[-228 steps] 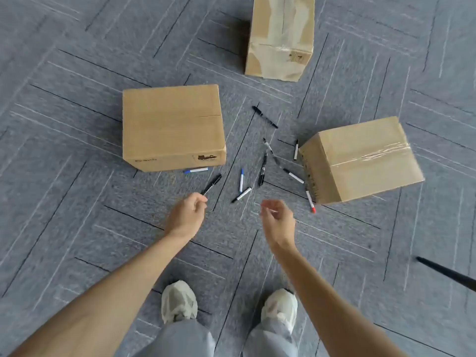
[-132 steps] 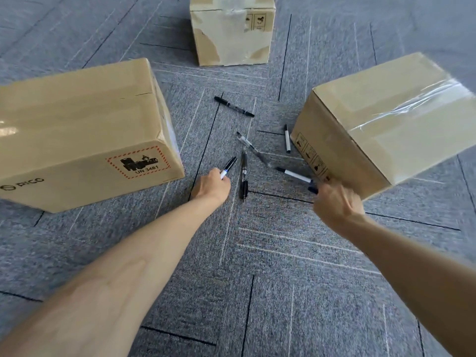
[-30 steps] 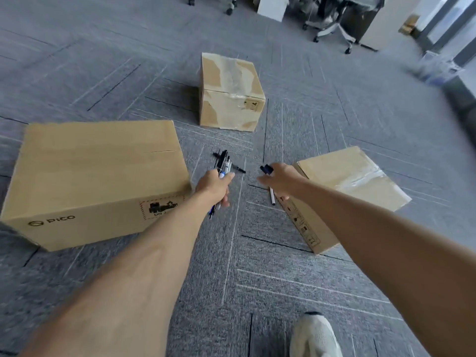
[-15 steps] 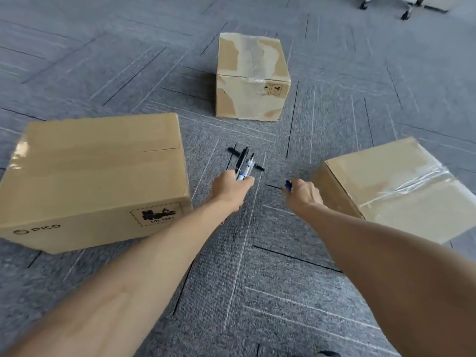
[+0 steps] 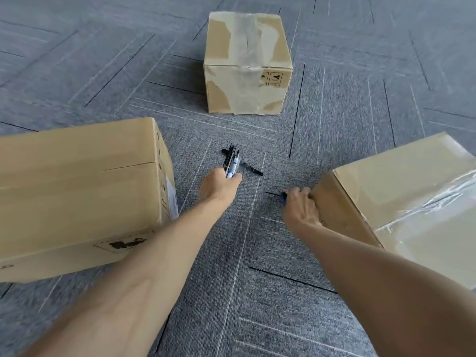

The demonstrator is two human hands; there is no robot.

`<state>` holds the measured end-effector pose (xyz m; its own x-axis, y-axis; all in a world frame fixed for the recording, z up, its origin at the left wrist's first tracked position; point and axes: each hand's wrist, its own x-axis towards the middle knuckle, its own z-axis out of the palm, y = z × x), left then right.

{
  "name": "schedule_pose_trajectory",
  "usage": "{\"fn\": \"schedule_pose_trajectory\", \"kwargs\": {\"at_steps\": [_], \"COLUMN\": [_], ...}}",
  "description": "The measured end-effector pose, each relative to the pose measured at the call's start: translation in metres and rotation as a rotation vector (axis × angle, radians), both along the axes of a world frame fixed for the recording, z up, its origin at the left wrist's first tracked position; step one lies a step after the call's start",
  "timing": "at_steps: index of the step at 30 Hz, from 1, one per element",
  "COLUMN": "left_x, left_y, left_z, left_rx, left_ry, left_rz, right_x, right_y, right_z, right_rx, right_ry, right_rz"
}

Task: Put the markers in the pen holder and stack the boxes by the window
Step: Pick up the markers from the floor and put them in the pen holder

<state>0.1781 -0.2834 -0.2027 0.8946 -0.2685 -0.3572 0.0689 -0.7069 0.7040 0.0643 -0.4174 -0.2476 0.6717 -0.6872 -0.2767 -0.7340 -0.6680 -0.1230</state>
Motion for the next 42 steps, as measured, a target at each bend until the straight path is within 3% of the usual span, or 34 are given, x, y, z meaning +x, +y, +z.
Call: {"fn": "schedule_pose_trajectory", "kwargs": {"at_steps": [5, 9, 12, 17, 23, 29, 38, 42], "left_x": [0.013, 0.022, 0.027, 0.039, 0.052, 0.056, 0.045, 0.045], "left_y": [-0.016, -0.026, -0.032, -0.04, -0.048, -0.055, -0.056, -0.049], "left_z": [-0.015, -0.022, -0.031, -0.041, -0.054, -0.061, -0.056, -0.051], "left_rx": [0.002, 0.019, 0.031, 0.063, 0.094, 0.237, 0.672, 0.644], "left_ry": [-0.01, 0.0, -0.004, -0.077, -0.212, -0.323, -0.574, -0.563], "left_rz": [-0.006, -0.021, -0.055, -0.1, -0.203, -0.332, -0.607, -0.572], "right_x": [-0.006, -0.002, 0.006, 0.024, 0.039, 0.048, 0.059, 0.057], "right_y": [0.003, 0.001, 0.001, -0.002, -0.02, -0.027, -0.031, -0.028], "right_z": [-0.005, -0.007, -0.007, -0.001, 0.003, 0.003, 0.001, 0.001], "right_rx": [-0.179, -0.183, -0.054, 0.225, 0.486, 0.507, 0.511, 0.517], "right_ry": [0.144, 0.149, 0.029, -0.326, -0.636, -0.69, -0.675, -0.676], "right_rz": [0.103, 0.112, 0.082, 0.028, -0.232, -0.312, -0.333, -0.344]}}
